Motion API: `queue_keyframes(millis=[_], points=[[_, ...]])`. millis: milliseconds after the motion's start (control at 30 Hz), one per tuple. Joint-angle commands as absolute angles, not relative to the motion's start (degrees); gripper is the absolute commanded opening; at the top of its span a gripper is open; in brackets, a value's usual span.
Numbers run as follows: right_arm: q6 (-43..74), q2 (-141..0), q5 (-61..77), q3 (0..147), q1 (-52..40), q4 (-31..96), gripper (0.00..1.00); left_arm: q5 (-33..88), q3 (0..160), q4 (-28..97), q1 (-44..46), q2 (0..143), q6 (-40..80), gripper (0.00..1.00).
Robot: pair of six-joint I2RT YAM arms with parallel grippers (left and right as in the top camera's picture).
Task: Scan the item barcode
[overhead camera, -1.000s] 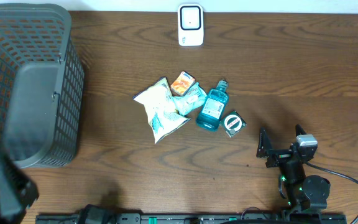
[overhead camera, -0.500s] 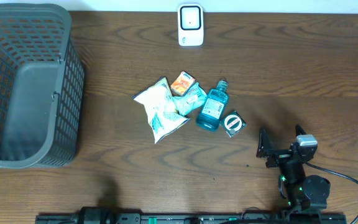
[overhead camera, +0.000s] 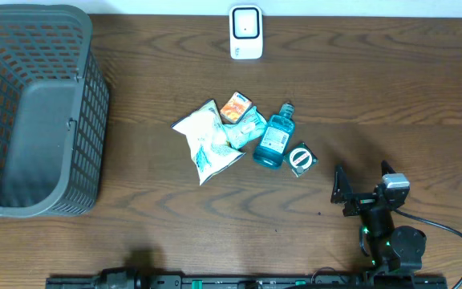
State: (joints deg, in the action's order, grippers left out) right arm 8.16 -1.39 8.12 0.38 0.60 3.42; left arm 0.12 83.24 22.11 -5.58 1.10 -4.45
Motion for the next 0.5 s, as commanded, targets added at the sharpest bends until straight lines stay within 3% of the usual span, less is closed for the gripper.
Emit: queue_keyframes(millis=[0,233,467], points=[[8.7,-1.2,8.3,0.3,0.2,3.6,0.99,0.8,80.5,21.3,-6.5,0.6,-4.0,0.98],[8.7,-1.2,8.3,0.3,0.2,3.6,0.99,1.5,72.5,16.1,-6.0,0.4,0.5,0.98],[8.7,-1.2,8.3,0.3,0.2,3.6,0.99,9.8,60.7,7.6,-6.0,0.6,9.1,0.98]])
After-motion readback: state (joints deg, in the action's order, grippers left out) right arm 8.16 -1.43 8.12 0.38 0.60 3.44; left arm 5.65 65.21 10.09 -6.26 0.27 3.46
